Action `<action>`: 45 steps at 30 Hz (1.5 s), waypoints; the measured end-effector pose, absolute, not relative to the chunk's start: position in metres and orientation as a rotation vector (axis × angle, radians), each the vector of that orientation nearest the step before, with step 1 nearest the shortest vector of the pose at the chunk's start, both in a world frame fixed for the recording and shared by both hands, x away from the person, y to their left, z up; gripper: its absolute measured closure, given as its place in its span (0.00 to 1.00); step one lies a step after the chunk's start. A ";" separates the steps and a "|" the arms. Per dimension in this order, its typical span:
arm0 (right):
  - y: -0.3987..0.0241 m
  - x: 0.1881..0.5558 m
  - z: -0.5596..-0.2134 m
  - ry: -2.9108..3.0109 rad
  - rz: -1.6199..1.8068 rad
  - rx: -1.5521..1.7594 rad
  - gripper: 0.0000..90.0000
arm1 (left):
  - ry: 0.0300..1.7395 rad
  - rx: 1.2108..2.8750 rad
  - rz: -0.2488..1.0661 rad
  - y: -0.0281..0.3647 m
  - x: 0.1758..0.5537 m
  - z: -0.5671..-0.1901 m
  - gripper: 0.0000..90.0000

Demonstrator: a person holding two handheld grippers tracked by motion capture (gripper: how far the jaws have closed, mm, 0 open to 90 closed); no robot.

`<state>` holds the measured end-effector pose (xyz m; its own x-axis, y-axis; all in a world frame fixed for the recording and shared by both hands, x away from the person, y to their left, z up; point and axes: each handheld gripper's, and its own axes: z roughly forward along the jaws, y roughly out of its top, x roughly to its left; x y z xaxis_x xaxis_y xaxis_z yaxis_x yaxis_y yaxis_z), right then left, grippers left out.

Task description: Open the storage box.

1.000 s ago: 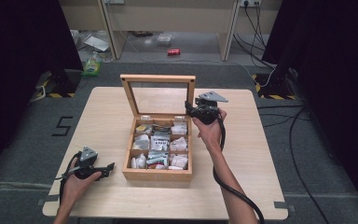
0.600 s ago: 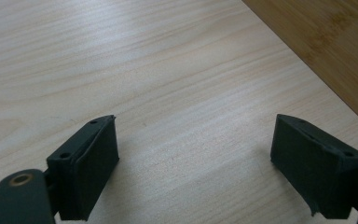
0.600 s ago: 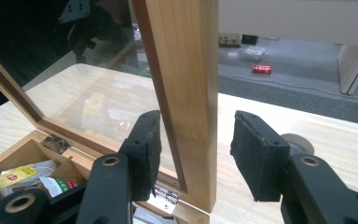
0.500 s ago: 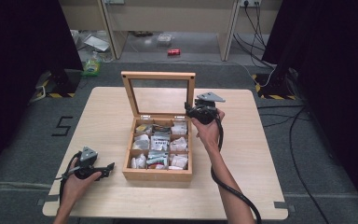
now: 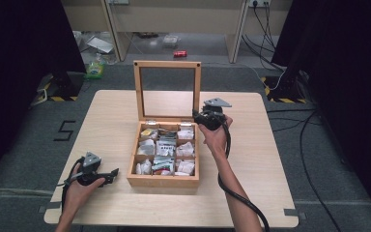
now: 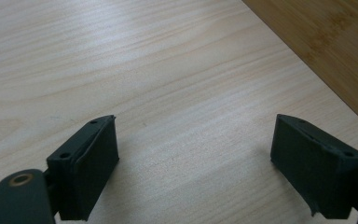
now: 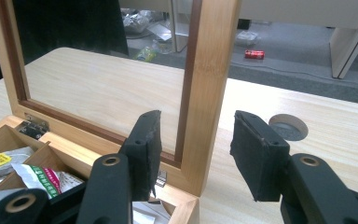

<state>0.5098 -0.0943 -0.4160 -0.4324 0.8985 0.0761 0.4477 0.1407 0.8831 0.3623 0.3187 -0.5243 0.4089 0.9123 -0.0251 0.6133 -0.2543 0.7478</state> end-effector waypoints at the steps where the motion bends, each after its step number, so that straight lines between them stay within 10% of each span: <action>1: -0.094 0.510 -0.416 1.947 1.241 1.284 0.59 | 1.295 1.975 0.552 0.319 0.362 -0.524 0.16; 45: -0.104 0.475 -0.409 2.048 1.299 1.215 0.57 | 1.295 1.974 0.552 0.318 0.362 -0.524 0.15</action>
<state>0.4746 -0.1040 -0.4089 -0.5264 0.8449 0.0955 0.4465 0.1791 0.8767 0.3624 0.3185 -0.5245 0.4087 0.9123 -0.0263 0.6133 -0.2531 0.7482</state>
